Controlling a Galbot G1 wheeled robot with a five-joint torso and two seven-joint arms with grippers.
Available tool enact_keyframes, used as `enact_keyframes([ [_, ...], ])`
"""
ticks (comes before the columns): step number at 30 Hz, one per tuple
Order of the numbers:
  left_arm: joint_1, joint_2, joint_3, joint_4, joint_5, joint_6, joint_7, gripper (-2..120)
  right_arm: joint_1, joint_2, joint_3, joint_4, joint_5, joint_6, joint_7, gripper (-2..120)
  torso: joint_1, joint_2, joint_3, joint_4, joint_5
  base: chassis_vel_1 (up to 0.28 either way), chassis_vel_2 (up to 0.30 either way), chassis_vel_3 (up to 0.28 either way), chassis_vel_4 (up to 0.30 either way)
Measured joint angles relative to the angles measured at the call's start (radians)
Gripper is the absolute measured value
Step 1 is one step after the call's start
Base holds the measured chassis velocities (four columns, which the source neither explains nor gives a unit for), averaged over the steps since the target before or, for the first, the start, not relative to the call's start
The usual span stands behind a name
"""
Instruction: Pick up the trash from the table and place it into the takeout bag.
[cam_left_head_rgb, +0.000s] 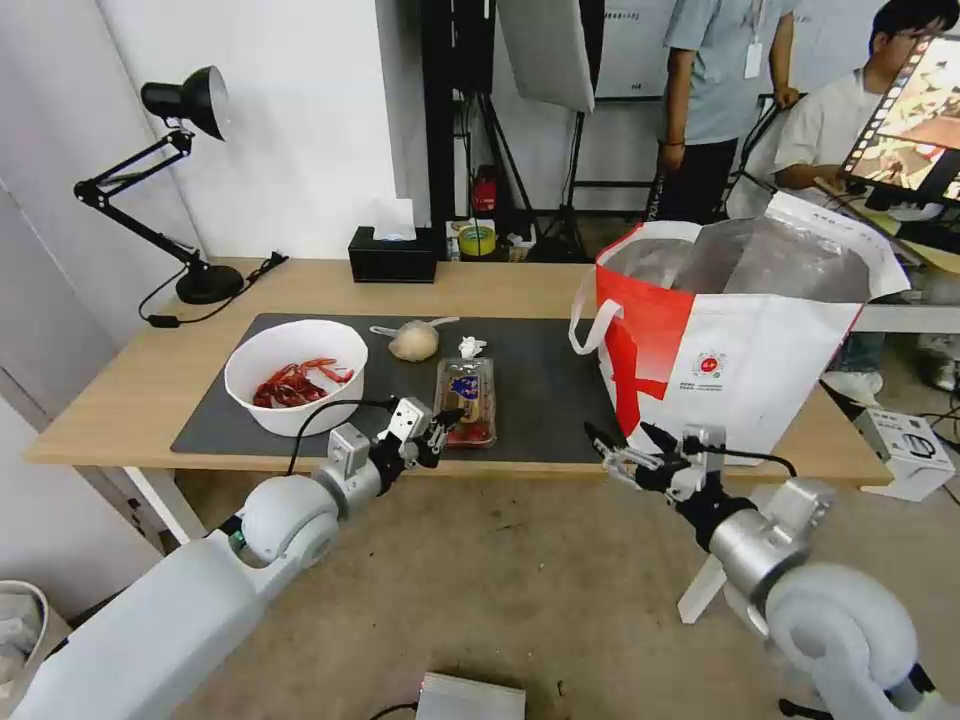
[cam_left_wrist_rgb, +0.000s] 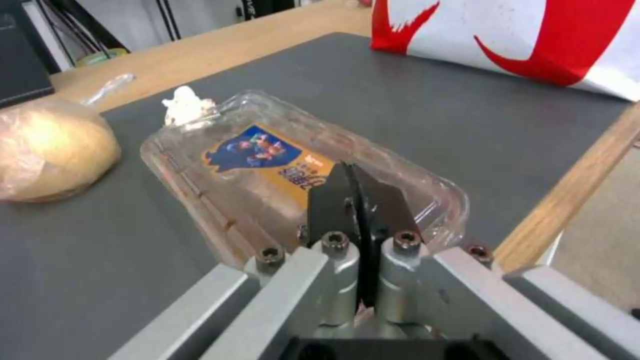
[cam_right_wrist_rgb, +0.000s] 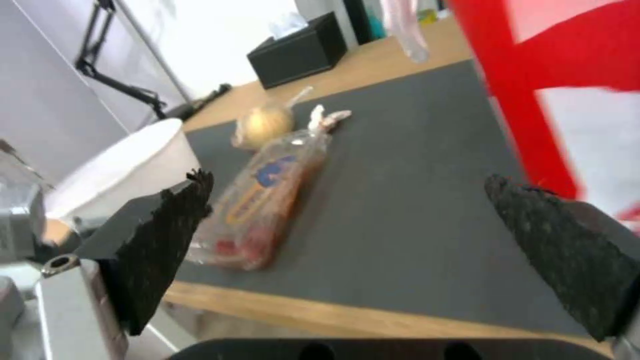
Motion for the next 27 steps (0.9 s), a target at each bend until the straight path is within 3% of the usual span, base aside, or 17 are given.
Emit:
enact_keyframes([
  [11, 0.004, 0.016, 0.006, 0.017, 0.01, 0.0, 0.009, 0, 0.21, 0.025, -0.179, -0.144, 0.222, -0.005, 0.107, 100, 0.0, 0.0, 0.0, 0.0, 0.0, 0.0, 0.0, 0.0, 0.0],
  [19, 0.008, 0.017, 0.007, 0.019, 0.016, 0.0, 0.009, 0, 0.333, 0.053, -0.241, -0.219, 0.315, -0.012, 0.171, 100, 0.0, 0.0, 0.0, 0.0, -0.0002, 0.0, 0.0, 0.0, 0.0],
  [27, 0.015, 0.033, -0.002, 0.014, 0.019, -0.005, 0.009, 0, 0.48, 0.11, -0.303, -0.307, 0.401, -0.1, 0.309, 100, 0.0, 0.0, 0.0, 0.0, -0.0001, 0.0, 0.0, 0.0, 0.0],
])
